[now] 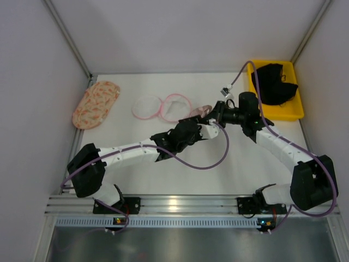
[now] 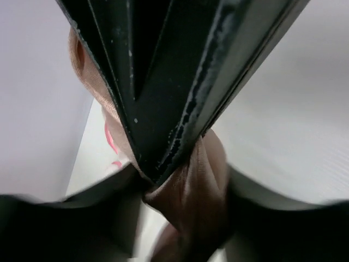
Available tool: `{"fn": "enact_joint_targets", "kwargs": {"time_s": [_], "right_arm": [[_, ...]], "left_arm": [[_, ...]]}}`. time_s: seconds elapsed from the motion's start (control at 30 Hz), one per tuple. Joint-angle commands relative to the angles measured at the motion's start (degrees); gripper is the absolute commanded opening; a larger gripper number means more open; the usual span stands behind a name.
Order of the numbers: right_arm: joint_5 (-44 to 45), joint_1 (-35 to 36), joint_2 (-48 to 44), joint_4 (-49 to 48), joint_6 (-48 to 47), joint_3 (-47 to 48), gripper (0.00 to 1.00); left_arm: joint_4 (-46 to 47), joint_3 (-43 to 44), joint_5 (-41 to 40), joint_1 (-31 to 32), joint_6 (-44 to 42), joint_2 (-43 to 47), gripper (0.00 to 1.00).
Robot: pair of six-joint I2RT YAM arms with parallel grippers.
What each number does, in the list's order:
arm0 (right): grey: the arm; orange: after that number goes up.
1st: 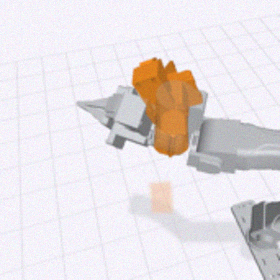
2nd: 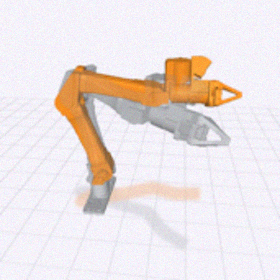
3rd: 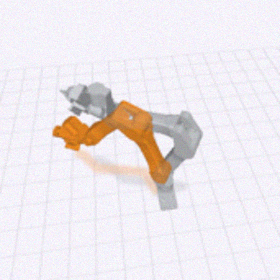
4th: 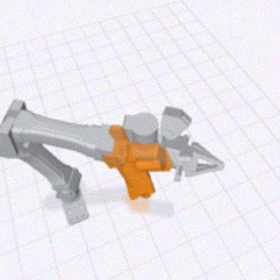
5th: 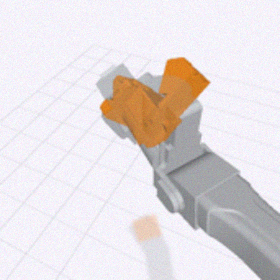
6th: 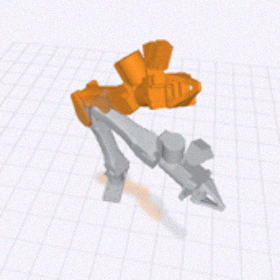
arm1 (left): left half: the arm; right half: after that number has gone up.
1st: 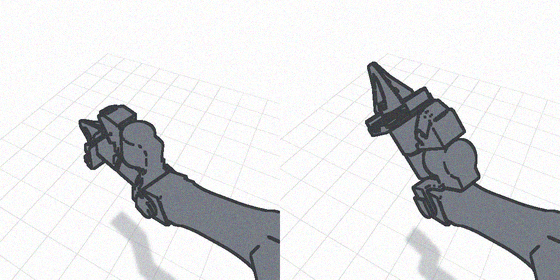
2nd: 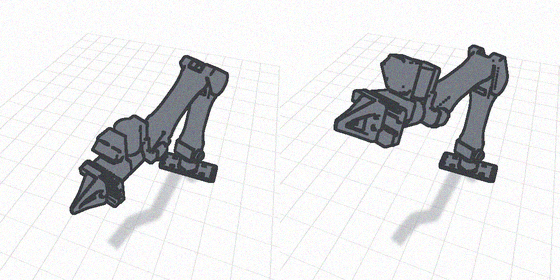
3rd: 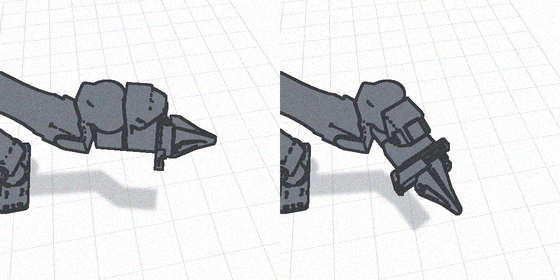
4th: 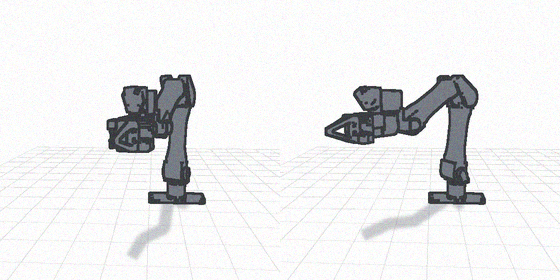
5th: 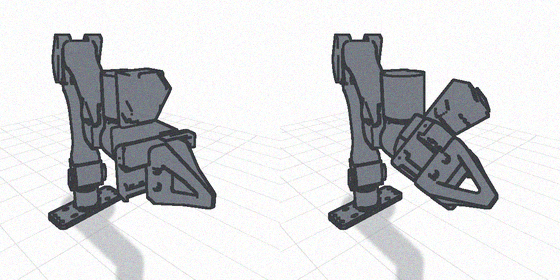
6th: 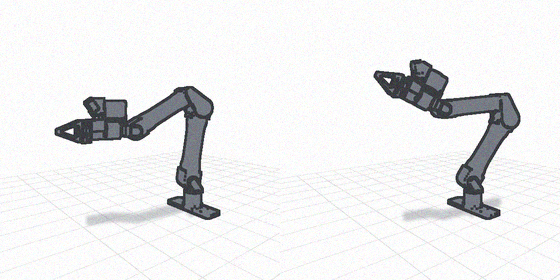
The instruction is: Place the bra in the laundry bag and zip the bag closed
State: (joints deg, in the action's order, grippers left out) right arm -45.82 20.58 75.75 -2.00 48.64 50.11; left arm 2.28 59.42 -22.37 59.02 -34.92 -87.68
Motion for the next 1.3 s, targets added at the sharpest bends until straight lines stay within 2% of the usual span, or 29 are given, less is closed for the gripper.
{"fn": "enact_joint_targets", "kwargs": {"time_s": [0.0, 0.07, 0.1, 0.17, 0.2, 0.27, 0.3, 0.37, 0.4, 0.5, 0.53, 0.77, 0.9, 0.97, 1.03, 1.1, 1.13, 1.17, 1.2, 1.27], "right_arm": [[-2.9, 1.0, -2.0, 1.7, -2.8, 1.1, 0.0], [-3.4, 1.0, -2.0, 1.8, -3.9, 1.7, 0.0], [-3.4, 1.0, -2.0, 3.3, -4.3, 2.3, 0.0], [-3.7, 1.0, -2.0, 4.3, -6.3, 3.3, 0.0], [-3.5, 1.0, -1.5, 5.1, -7.4, 5.5, 0.16], [-2.8, -0.1, -0.6, 7.4, -10.4, 9.5, 0.35], [-2.3, -0.8, -0.2, 8.2, -11.5, 11.0, 0.55], [-0.8, -3.2, 1.3, 11.0, -14.9, 14.3, 0.7], [-0.2, -4.0, 1.9, 12.2, -16.2, 17.8, 0.82], [2.5, -6.5, 3.7, 16.0, -22.9, 24.0, 0.99], [3.6, -6.8, 4.1, 16.3, -24.2, 25.3, 0.99], [2.2, -8.6, 10.8, 15.7, -37.4, 35.6, 0.99], [-0.2, -8.4, 18.1, 10.5, -34.2, 38.7, 0.99], [-3.0, -8.5, 21.9, 10.2, -30.2, 40.8, 0.99], [-0.6, -7.8, 28.2, 13.5, -27.0, 46.2, 1.0], [3.8, -6.8, 29.7, 14.1, -32.6, 46.6, 1.0], [8.7, -5.0, 30.4, 14.7, -36.6, 46.7, 1.0], [9.2, -4.3, 32.5, 13.9, -36.3, 46.5, 0.99], [9.2, -4.0, 33.8, 13.0, -34.8, 46.5, 0.99], [8.0, -3.7, 37.8, 9.5, -28.1, 46.3, 0.91]], "left_arm": [[3.4, -0.2, -2.5, 0.1, -0.1, 1.3, 0.45], [1.9, -0.3, -3.1, 0.1, 1.5, 2.5, 0.29], [1.1, -0.3, -2.6, 0.0, 2.4, 3.0, 0.14], [-3.7, 0.0, -0.7, -0.7, 5.5, 5.5, 0.0], [-5.3, 0.1, 2.4, -1.0, 6.9, 7.5, 0.0], [-8.1, -0.3, 4.9, -2.7, 11.1, 9.6, 0.0], [-9.3, -0.2, 7.8, -3.3, 13.9, 11.2, 0.0], [-11.0, -0.1, 9.6, -6.1, 16.3, 12.6, 0.0], [-11.4, 0.2, 12.4, -7.2, 17.8, 13.7, 0.0], [-12.0, 1.7, 16.7, -12.1, 21.2, 14.8, 0.0], [-12.1, 2.5, 19.8, -15.4, 22.0, 14.6, 0.0], [-12.7, 13.7, 30.4, -28.2, 30.7, 9.6, 0.0], [-12.8, 17.0, 36.3, -36.1, 34.6, 6.6, 0.0], [-12.0, 17.2, 37.7, -38.2, 37.5, 6.3, 0.0], [-11.9, 17.3, 41.2, -41.5, 39.7, 5.9, 0.0], [-11.3, 16.9, 43.4, -44.2, 41.7, 5.6, 0.0], [-10.9, 16.7, 44.6, -45.1, 42.4, 5.5, 0.0], [-10.5, 16.7, 45.4, -45.9, 43.2, 5.1, 0.0], [-10.2, 16.7, 47.3, -47.2, 45.1, 4.8, 0.0], [-9.5, 17.0, 49.7, -48.8, 46.7, 4.3, 0.0]]}}
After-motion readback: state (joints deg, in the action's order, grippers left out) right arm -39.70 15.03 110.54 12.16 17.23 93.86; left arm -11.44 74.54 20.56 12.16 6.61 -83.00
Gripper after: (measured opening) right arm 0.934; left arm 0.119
